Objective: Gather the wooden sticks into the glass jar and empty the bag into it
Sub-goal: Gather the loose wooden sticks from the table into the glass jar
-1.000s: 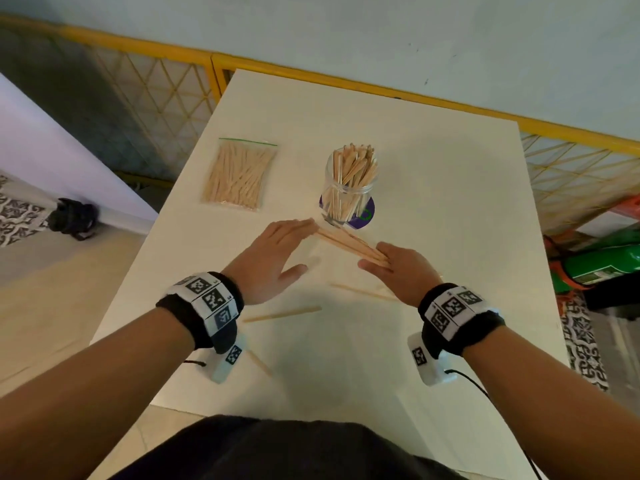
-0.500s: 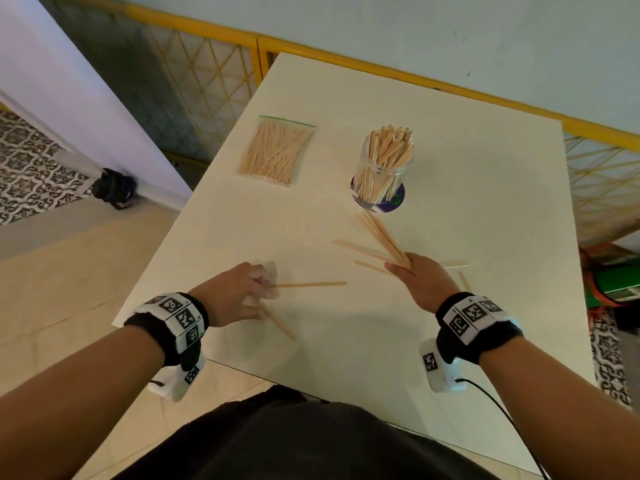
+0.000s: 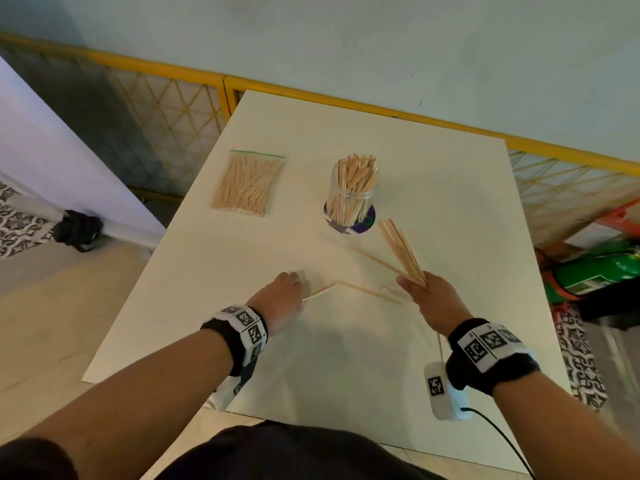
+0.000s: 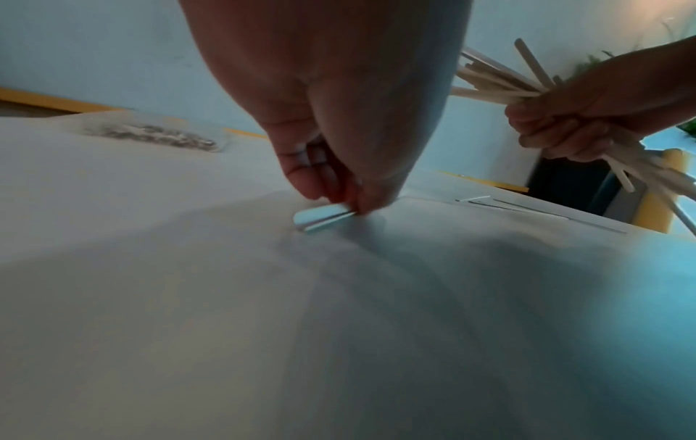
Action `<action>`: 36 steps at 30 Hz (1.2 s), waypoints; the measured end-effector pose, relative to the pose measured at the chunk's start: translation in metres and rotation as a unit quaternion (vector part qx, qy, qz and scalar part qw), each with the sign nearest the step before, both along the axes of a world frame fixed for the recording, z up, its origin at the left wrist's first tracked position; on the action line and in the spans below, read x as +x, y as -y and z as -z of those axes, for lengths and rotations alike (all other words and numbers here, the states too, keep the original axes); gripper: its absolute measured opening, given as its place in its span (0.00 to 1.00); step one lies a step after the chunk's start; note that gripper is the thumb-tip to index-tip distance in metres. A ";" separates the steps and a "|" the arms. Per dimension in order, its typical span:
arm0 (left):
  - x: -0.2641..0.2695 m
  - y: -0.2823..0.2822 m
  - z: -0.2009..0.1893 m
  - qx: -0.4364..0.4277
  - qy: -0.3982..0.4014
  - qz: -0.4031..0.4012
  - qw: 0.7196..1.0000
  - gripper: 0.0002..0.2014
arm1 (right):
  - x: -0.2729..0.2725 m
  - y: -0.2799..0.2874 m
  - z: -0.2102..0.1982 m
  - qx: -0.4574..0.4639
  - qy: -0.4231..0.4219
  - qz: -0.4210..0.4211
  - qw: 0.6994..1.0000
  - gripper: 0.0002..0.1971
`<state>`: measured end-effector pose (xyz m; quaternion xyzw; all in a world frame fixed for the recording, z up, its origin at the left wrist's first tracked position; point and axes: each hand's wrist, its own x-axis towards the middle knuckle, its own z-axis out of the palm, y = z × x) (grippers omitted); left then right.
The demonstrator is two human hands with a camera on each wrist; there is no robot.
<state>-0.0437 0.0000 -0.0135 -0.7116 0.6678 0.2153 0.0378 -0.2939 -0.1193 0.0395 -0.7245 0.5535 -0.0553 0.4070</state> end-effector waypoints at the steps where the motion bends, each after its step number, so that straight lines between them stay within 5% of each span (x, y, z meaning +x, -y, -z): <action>1: -0.002 0.005 -0.002 0.016 0.009 0.001 1.000 0.16 | -0.004 0.000 -0.001 0.003 0.012 0.017 1.000 0.17; 5: -0.004 0.028 -0.007 0.024 -0.009 0.030 0.999 0.19 | -0.025 0.002 -0.002 0.017 0.038 0.079 0.996 0.17; 9: 0.001 0.046 -0.012 0.025 -0.079 -0.027 0.996 0.27 | -0.045 -0.001 -0.006 0.012 0.051 0.119 0.992 0.18; 14: -0.013 0.064 -0.017 0.001 0.002 0.005 1.000 0.15 | -0.063 -0.008 -0.006 0.012 0.060 0.150 0.987 0.18; 19: -0.053 0.081 -0.015 -0.047 -0.088 0.040 0.994 0.10 | -0.079 -0.015 0.001 0.019 0.063 0.185 0.981 0.17; 24: -0.064 0.078 -0.002 -0.002 -0.097 0.108 0.989 0.29 | -0.090 -0.017 0.005 0.022 0.063 0.206 0.976 0.17; 28: -0.065 0.080 0.001 -0.023 -0.101 0.127 0.986 0.13 | -0.099 -0.017 0.009 0.022 0.074 0.223 0.972 0.17; 34: -0.077 0.093 -0.004 -0.046 -0.046 0.168 0.984 0.08 | -0.109 -0.016 0.012 0.031 0.080 0.238 0.967 0.17; 36: -0.080 0.096 -0.003 -0.034 -0.033 0.165 0.985 0.14 | -0.114 -0.015 0.011 0.028 0.084 0.244 0.966 0.17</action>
